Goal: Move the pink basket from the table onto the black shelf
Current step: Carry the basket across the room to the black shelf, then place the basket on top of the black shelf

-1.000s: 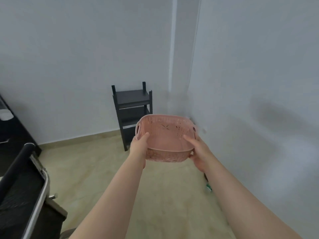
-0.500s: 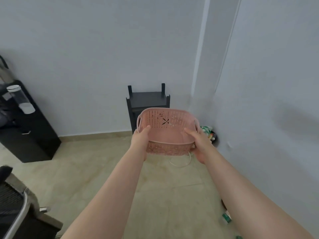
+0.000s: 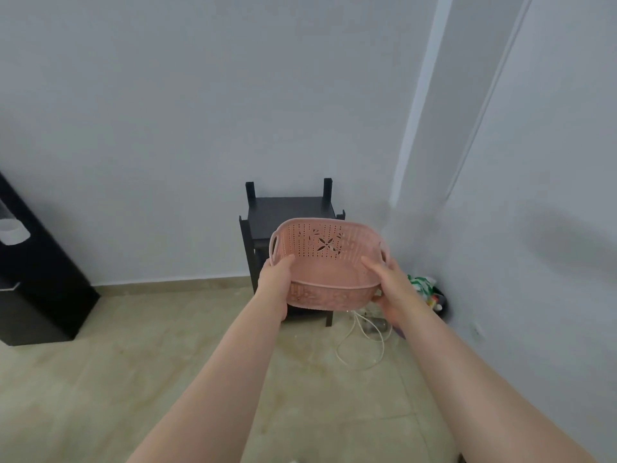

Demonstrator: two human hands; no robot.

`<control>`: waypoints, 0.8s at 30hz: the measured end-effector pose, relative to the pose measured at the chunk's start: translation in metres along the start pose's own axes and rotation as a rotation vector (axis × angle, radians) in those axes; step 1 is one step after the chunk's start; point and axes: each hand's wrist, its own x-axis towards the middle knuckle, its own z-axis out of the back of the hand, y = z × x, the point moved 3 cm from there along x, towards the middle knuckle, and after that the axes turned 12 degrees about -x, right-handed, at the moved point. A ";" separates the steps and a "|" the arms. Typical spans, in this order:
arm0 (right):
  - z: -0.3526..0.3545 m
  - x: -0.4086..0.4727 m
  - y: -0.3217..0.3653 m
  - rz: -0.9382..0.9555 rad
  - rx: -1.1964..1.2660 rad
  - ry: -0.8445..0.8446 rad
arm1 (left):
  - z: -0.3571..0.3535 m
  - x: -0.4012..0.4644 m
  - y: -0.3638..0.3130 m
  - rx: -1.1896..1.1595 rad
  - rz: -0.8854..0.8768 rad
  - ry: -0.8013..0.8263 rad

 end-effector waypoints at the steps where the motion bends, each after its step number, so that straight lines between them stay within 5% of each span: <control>1: -0.006 0.020 0.008 0.001 0.001 0.003 | -0.006 0.020 -0.011 0.004 0.007 0.001; 12: -0.052 0.209 0.061 -0.048 -0.009 -0.006 | -0.053 0.197 -0.090 -0.025 0.051 -0.022; 24: -0.099 0.434 0.088 -0.087 -0.227 0.205 | -0.080 0.382 -0.102 -0.064 0.022 -0.093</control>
